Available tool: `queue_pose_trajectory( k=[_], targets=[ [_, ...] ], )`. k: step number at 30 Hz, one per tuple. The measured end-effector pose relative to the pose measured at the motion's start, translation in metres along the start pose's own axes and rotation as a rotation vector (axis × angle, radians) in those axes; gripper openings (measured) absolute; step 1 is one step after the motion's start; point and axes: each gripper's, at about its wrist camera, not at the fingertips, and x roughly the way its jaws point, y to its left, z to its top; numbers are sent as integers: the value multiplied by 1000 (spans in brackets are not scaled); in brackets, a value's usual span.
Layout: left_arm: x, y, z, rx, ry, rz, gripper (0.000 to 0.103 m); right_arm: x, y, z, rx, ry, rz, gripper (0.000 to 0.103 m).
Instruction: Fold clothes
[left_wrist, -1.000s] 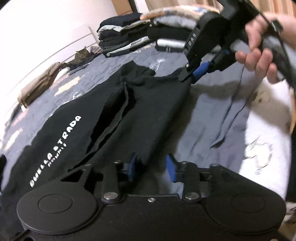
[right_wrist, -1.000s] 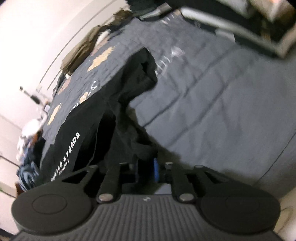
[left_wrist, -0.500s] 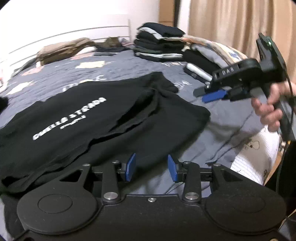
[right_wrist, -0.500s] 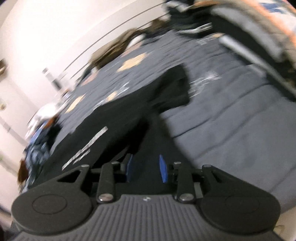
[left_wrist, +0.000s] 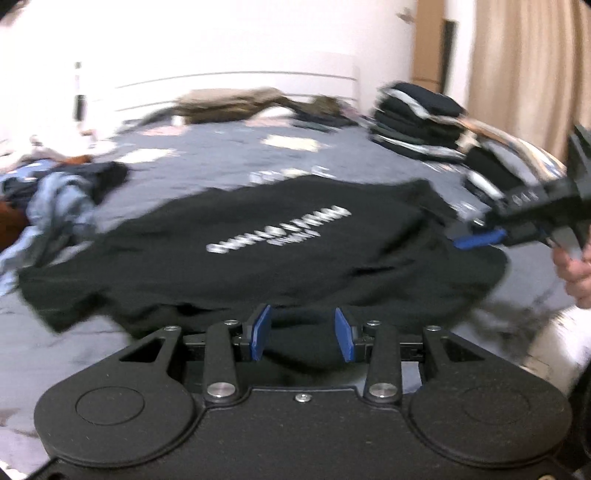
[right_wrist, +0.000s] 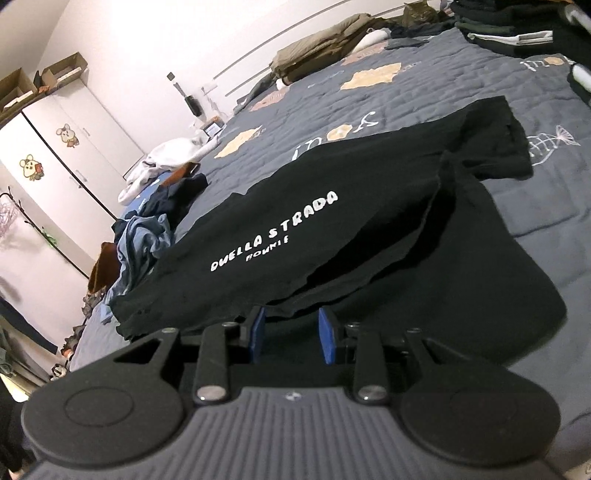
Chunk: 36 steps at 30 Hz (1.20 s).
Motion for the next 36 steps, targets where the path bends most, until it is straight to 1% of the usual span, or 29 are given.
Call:
queue_pose_trajectory(
  k=[1, 3, 5, 8, 11, 12, 15, 17, 19, 22, 24, 25, 26, 27, 29, 30, 31, 32, 33, 34, 36],
  targets=[
    [-3, 9, 0, 3, -9, 37, 40, 2, 1, 2, -5, -2, -13, 31],
    [-5, 25, -3, 44, -8, 115, 45, 5, 1, 5, -14, -17, -50, 31],
    [-2, 41, -5, 43, 12, 159, 46, 8, -3, 12, -24, -32, -97, 32],
    [5, 62, -7, -3, 24, 178, 46, 11, -14, 27, -18, -57, -166, 32],
    [11, 80, -7, -59, 16, 169, 46, 14, -23, 37, 12, -79, -196, 32],
    [13, 81, -6, -50, 17, 170, 46, 17, -26, 38, 24, -80, -198, 32],
    [19, 87, -5, -21, 18, 172, 46, 25, -20, 40, -10, -58, -191, 32],
    [26, 86, -5, 28, 35, 184, 46, 31, -14, 41, -53, -41, -192, 32],
    [32, 84, -7, 59, 51, 174, 45, 38, -12, 42, -95, -27, -216, 32],
    [40, 84, -8, 92, 68, 173, 45, 46, -17, 45, -101, -10, -247, 32],
    [45, 85, -7, 95, 77, 166, 22, 52, -21, 48, -115, 5, -269, 32],
    [46, 88, -6, 79, 79, 162, 14, 55, -22, 51, -128, 7, -285, 32],
    [48, 91, -4, 63, 81, 158, 10, 58, -24, 54, -137, 9, -300, 32],
    [48, 94, -3, 48, 70, 154, 7, 60, -27, 57, -144, 6, -306, 32],
    [47, 99, 0, 20, 50, 168, 7, 65, -33, 60, -153, -4, -295, 32],
    [46, 102, 2, 3, 38, 168, 6, 68, -35, 61, -152, 1, -296, 29],
    [45, 104, 4, -15, 26, 168, 5, 72, -38, 62, -150, 4, -297, 21],
    [45, 106, 6, -26, 17, 168, 5, 73, -41, 62, -139, -1, -298, 16],
    [46, 107, 8, -37, 9, 168, 5, 73, -43, 64, -126, -17, -293, 4],
    [47, 108, 10, -38, 1, 174, 5, 72, -45, 67, -112, -33, -289, 2],
    [48, 108, 13, -40, -15, 185, 5, 71, -49, 71, -85, -64, -279, 0]
  ],
)
